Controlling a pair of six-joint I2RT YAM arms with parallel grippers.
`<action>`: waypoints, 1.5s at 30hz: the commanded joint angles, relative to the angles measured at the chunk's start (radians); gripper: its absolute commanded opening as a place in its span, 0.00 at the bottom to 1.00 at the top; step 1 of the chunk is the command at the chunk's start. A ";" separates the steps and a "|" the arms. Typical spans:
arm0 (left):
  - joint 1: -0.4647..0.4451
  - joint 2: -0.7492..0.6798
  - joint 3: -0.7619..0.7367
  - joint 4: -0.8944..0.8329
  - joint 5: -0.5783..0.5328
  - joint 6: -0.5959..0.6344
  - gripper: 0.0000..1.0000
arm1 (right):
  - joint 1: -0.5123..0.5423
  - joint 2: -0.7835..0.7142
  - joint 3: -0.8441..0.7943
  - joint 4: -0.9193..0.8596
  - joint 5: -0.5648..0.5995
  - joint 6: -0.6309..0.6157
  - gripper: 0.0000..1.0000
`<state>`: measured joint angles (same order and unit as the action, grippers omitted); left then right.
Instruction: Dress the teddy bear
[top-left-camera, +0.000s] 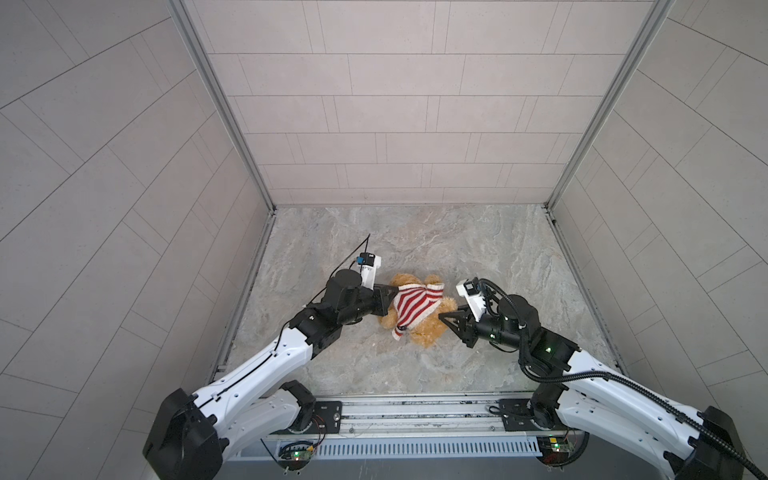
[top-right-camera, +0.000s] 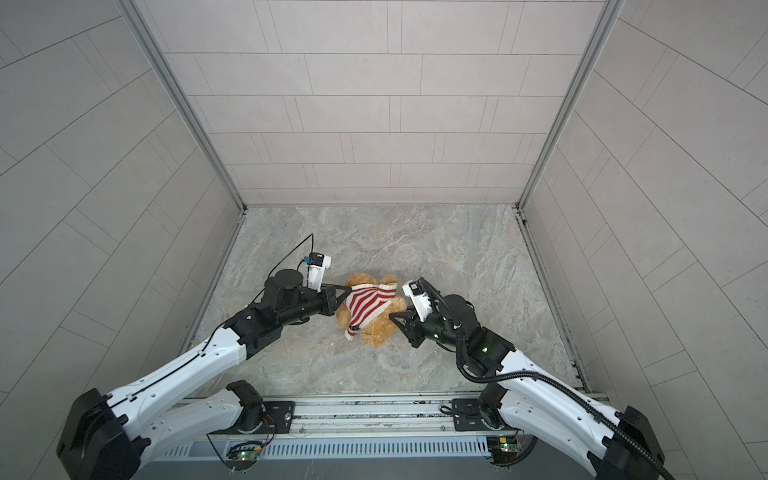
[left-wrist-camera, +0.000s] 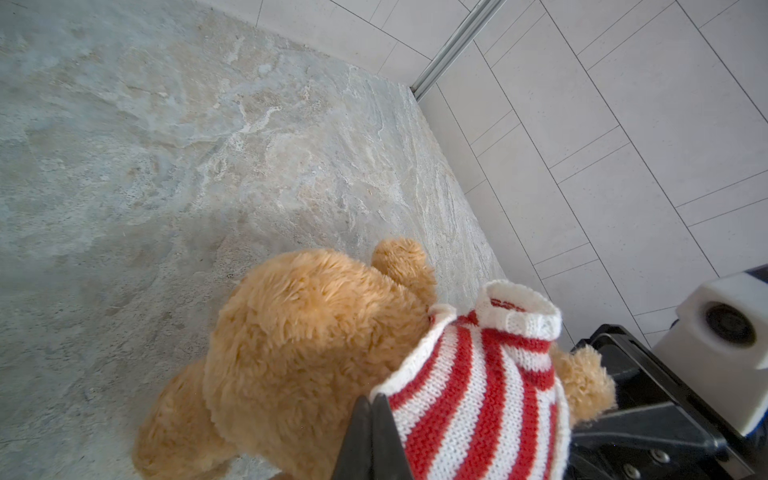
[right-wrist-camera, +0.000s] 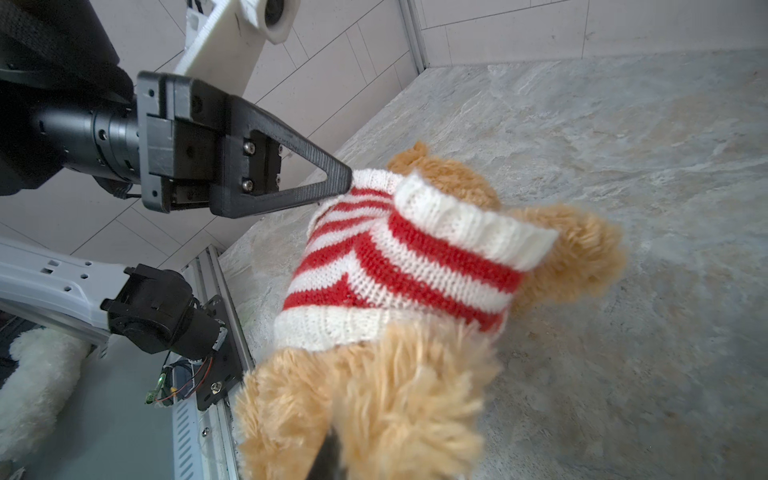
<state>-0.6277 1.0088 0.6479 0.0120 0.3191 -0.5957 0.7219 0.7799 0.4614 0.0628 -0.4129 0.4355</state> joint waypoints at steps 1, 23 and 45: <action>0.006 -0.010 -0.019 0.026 0.009 -0.007 0.00 | 0.005 -0.006 0.015 0.035 0.028 -0.007 0.07; 0.194 -0.007 -0.133 0.042 -0.039 -0.053 0.00 | 0.007 -0.128 0.003 -0.013 0.070 -0.027 0.00; -0.044 -0.189 -0.203 0.037 0.023 -0.034 0.54 | 0.051 0.004 0.019 0.142 0.263 0.199 0.00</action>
<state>-0.6495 0.8005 0.4683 0.0113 0.3538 -0.6048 0.7677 0.7860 0.4515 0.1574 -0.1806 0.6121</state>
